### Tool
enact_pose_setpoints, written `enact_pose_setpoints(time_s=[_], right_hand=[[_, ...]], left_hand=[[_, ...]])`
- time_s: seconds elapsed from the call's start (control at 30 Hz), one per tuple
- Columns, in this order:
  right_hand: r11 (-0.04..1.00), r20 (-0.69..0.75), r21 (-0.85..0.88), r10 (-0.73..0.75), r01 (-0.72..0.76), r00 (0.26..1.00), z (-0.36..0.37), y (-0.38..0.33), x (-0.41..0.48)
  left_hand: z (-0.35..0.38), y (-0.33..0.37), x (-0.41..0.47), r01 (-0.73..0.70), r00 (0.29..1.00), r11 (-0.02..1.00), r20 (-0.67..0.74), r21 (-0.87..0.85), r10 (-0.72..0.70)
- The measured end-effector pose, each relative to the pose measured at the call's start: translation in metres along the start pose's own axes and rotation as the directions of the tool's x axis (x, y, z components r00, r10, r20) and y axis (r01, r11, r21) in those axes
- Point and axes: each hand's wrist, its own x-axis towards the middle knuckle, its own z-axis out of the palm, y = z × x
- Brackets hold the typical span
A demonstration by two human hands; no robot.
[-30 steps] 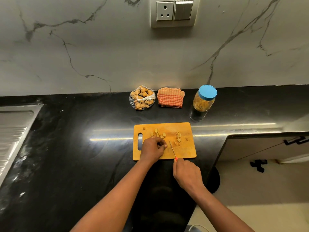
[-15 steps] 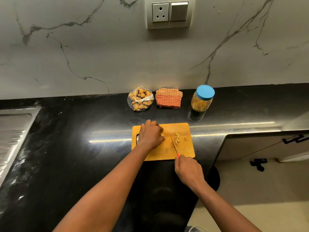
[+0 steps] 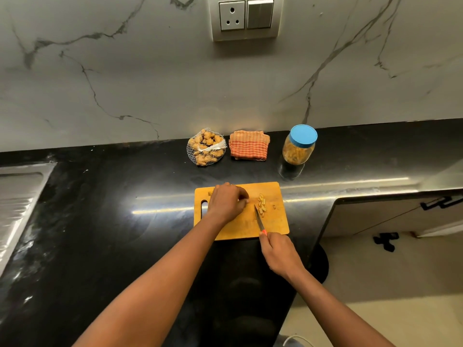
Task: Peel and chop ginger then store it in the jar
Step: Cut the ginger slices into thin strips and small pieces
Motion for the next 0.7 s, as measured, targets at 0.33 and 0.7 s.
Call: enact_pose_setpoints(time_s=[0.33,0.7], right_hand=[[0.993,-0.064,-0.110,-0.059,0.052,0.996,0.003,-0.003,-0.002],[0.973,-0.064,-0.226,-0.073,0.057,0.995,0.004,-0.003,-0.004]], left_hand=[[0.021,-0.001,-0.026,0.175,0.985,0.963,0.041,-0.205,-0.170],[0.026,-0.001,-0.032,0.149,0.989,0.972,0.031,-0.181,-0.146]])
